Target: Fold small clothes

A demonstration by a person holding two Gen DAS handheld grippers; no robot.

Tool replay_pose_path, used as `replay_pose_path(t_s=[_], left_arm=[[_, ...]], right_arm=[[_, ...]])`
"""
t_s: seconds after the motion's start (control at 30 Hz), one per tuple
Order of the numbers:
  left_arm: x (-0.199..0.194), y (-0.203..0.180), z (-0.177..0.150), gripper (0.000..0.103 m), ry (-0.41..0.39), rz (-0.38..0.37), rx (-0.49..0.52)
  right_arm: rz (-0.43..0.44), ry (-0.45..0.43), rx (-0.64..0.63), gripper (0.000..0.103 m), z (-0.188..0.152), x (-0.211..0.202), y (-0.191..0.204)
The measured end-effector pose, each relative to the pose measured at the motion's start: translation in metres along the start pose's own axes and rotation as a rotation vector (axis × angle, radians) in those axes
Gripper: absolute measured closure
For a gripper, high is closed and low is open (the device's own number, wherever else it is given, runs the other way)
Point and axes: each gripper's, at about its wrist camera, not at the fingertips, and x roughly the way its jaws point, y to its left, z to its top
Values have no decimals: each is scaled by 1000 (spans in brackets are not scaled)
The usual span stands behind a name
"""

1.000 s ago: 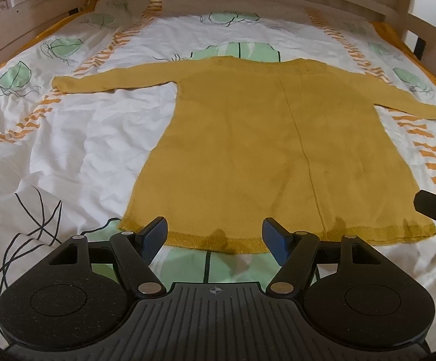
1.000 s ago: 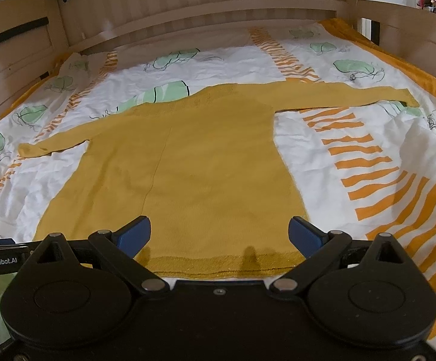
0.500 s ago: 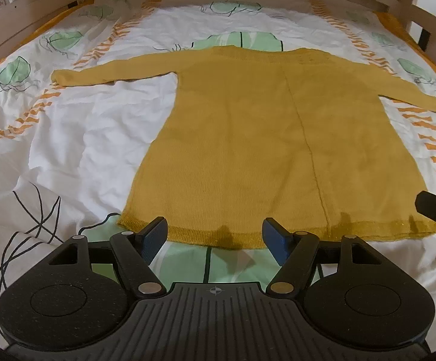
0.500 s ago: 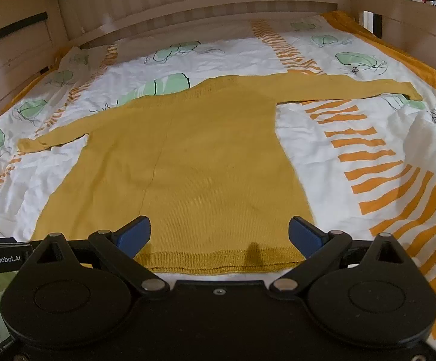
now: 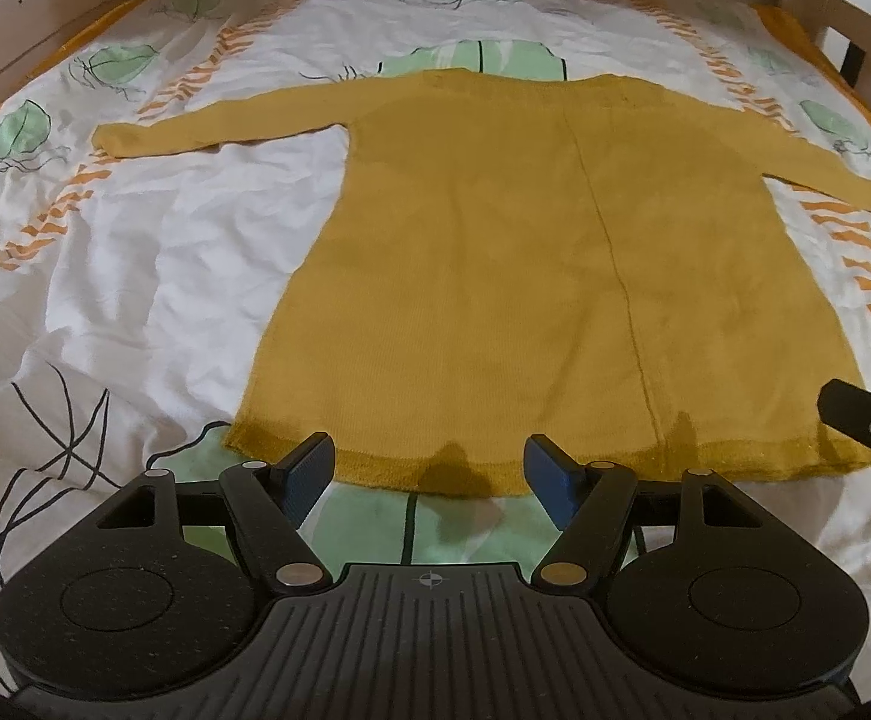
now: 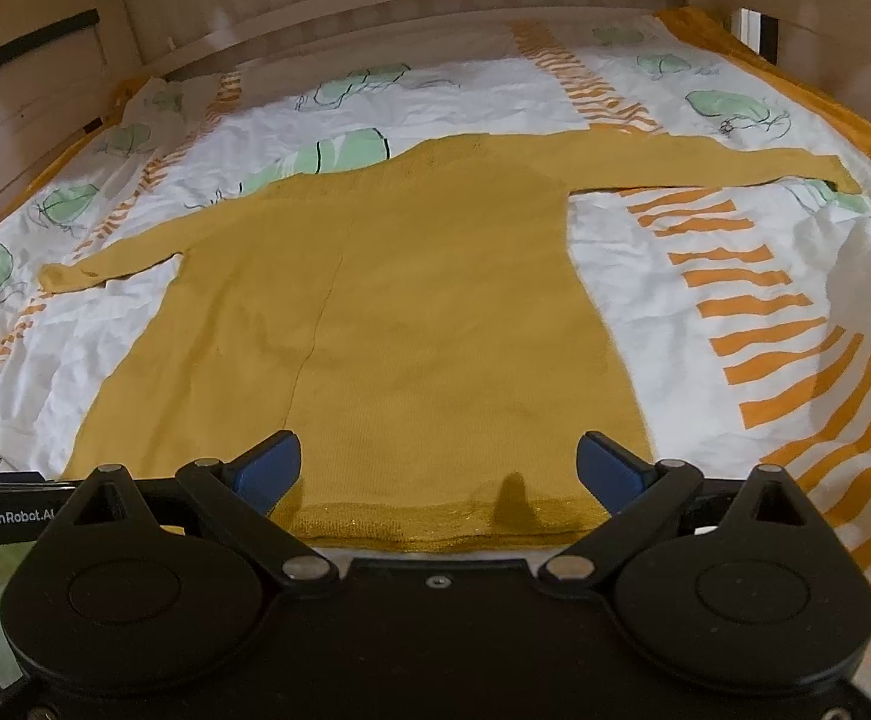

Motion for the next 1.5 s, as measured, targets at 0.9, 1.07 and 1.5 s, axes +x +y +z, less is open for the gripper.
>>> replay_pose_path(t_s=[0.9, 1.07, 1.5], left_arm=[[24, -2, 59, 35, 14, -31, -10], [35, -2, 80, 35, 12, -35, -18], [74, -3, 131, 35, 28, -52, -37]], right_arm=[[7, 44, 11, 4, 50, 30, -1], [17, 58, 16, 4, 64, 42, -3], [39, 88, 52, 4, 104, 84, -17]])
